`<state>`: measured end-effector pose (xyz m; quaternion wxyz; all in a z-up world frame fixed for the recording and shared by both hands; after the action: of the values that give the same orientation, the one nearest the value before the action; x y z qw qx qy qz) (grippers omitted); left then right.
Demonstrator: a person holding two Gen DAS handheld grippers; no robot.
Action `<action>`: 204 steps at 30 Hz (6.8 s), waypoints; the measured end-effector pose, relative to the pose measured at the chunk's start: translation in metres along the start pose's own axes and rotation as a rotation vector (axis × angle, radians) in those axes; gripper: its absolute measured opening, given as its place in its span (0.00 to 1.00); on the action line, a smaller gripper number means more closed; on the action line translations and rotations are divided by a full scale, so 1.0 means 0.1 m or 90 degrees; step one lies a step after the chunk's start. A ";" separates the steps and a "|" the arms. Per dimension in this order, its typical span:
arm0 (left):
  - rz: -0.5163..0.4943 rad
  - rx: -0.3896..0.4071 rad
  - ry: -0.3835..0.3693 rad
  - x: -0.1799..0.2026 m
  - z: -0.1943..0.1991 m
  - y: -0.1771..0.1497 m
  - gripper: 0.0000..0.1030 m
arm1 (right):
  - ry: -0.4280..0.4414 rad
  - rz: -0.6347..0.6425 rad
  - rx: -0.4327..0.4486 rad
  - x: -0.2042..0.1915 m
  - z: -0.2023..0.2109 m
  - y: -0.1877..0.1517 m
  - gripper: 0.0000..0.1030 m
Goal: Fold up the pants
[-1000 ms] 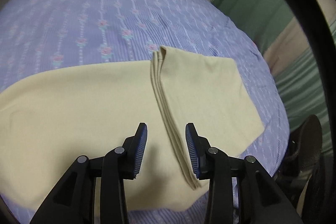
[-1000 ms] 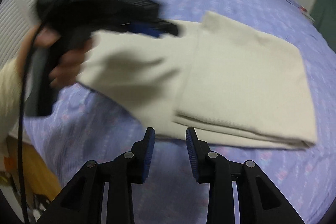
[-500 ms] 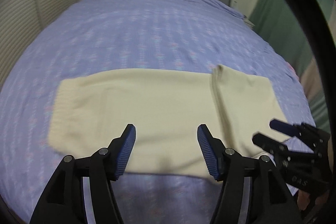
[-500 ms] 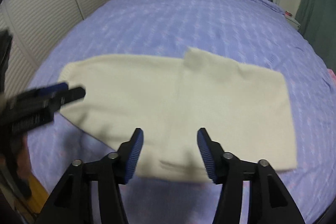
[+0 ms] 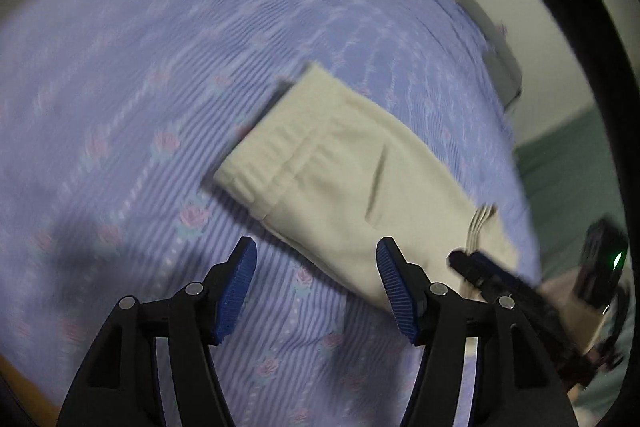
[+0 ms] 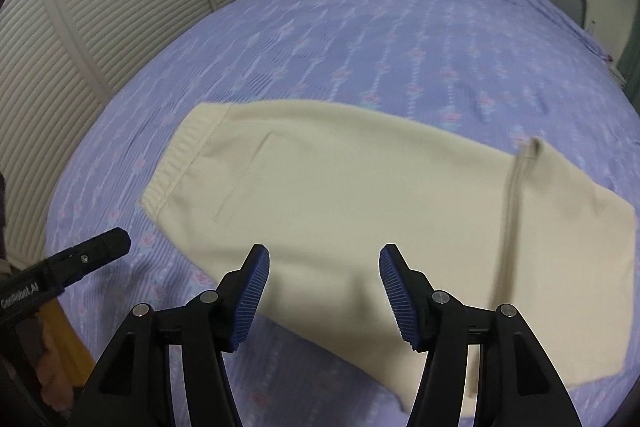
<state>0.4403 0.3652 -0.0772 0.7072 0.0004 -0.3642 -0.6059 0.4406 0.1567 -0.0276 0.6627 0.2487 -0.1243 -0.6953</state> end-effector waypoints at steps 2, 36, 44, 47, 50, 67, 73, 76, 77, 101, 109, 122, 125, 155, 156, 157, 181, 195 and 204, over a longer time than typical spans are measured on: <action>0.043 0.011 -0.015 -0.16 -0.12 -0.02 0.59 | -0.003 0.006 -0.005 -0.09 -0.10 0.01 0.57; 0.246 0.086 -0.100 -0.65 -0.84 0.22 0.37 | 0.013 -0.094 -0.003 0.10 -0.46 0.54 0.57; 0.057 0.139 -0.016 0.18 -0.16 0.54 0.23 | 0.028 -0.122 0.017 0.35 -0.21 0.54 0.57; -0.053 0.177 0.022 0.71 0.08 0.64 0.23 | 0.035 -0.130 0.049 0.51 0.06 0.57 0.57; -0.124 0.211 0.042 1.14 0.24 0.70 0.22 | 0.029 -0.134 0.083 0.75 0.36 0.60 0.57; -0.454 0.270 0.080 3.78 0.18 0.21 0.17 | -0.033 -0.242 0.152 2.79 1.49 0.39 0.57; -0.484 0.224 0.058 4.41 -0.25 -0.09 0.16 | -0.058 -0.271 0.152 3.51 1.66 0.29 0.57; -0.515 0.204 0.076 4.68 -0.52 -0.29 0.16 | -0.073 -0.283 0.146 3.82 1.70 0.21 0.57; -0.525 0.193 0.082 4.75 -0.63 -0.35 0.16 | -0.078 -0.287 0.142 3.95 1.70 0.17 0.57; -0.627 -0.022 0.119 5.33 -2.09 -1.55 0.18 | -0.114 -0.331 0.039 5.16 1.27 -0.40 0.57; -0.597 -0.030 0.080 5.42 -2.08 -1.55 0.46 | -0.115 -0.328 0.036 5.18 1.32 -0.40 0.57; -0.490 0.049 0.115 4.96 -1.35 -1.17 0.57 | -0.070 -0.316 0.090 5.01 1.62 -0.32 0.57; -0.455 0.052 0.177 4.53 -1.23 -1.02 0.61 | -0.027 -0.309 0.089 4.87 1.50 -0.23 0.57; -0.341 -0.047 0.196 3.11 -1.43 -0.66 0.69 | -0.008 -0.317 0.109 4.47 0.90 0.06 0.72; -0.343 -0.047 0.198 3.12 -1.44 -0.66 0.69 | 0.006 -0.306 0.103 4.45 0.87 0.13 0.61; -0.343 -0.048 0.199 3.12 -1.46 -0.65 0.69 | 0.007 -0.296 0.095 4.44 0.81 0.20 0.49; -0.375 -0.040 0.225 3.28 -1.61 -0.63 0.69 | -0.013 -0.321 0.081 4.74 0.78 0.35 0.28; -0.399 -0.033 0.236 3.31 -1.55 -0.68 0.72 | 0.125 -0.407 -0.019 4.71 0.42 -0.23 0.81; -0.458 -0.044 0.230 3.48 -1.71 -0.73 0.72 | 0.270 -0.541 -0.089 4.86 0.03 -0.45 0.80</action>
<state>0.4660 -0.0282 -0.0558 0.5021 0.2105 -0.1903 -0.8170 0.4017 -0.3177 -0.1359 0.3459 0.3684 0.1732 -0.8453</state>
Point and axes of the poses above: each gripper's, at about its wrist camera, not at the fingertips, and z roughly against the way its jaws point, x to its right, y to its top, the point moved 4 cm from there along -z, roughly the way its jaws point, and after that the axes turned 14 degrees about -z, right-handed, at the moved point
